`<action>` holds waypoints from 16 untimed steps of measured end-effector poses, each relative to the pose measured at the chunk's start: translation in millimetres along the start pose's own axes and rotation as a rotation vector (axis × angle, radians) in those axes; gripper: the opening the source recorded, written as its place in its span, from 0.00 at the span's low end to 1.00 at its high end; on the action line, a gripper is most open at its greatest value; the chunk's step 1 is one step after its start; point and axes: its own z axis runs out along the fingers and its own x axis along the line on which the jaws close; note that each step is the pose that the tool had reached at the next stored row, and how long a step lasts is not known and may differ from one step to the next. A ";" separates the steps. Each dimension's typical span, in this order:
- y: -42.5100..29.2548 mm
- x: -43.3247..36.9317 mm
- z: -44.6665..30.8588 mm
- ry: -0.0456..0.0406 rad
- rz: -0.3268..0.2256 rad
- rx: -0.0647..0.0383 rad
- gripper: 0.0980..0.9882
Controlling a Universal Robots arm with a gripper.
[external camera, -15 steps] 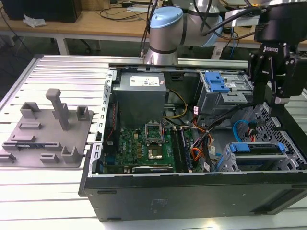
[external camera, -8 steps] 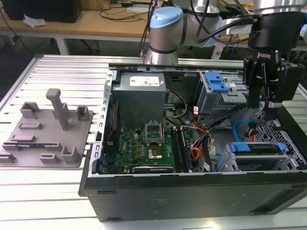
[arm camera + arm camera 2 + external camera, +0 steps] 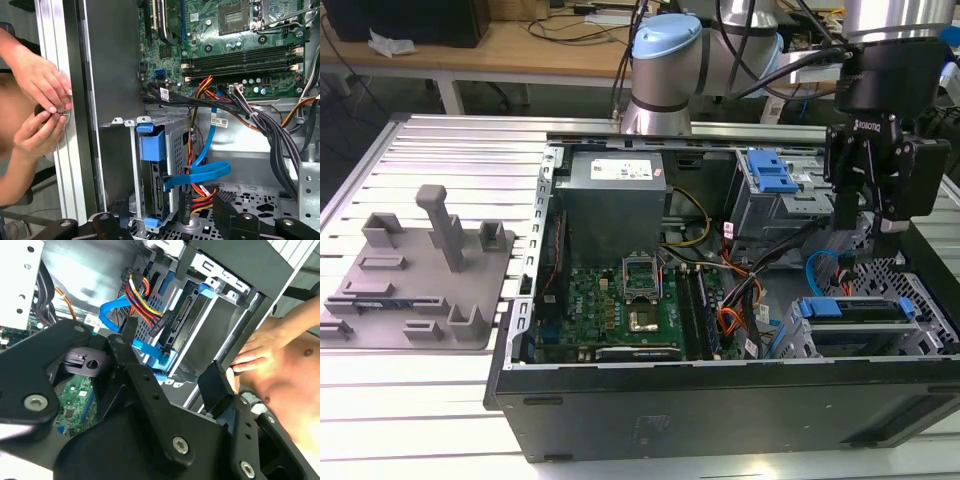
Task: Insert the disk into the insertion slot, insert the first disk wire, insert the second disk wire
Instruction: 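Insert the first disk wire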
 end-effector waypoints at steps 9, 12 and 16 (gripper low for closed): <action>-4.3 -3.8 2.6 0.0129 0.005 0.040 0.44; -2.0 -4.4 3.7 0.0166 0.017 0.059 0.44; 0.5 -6.2 7.2 0.0300 0.043 0.050 0.44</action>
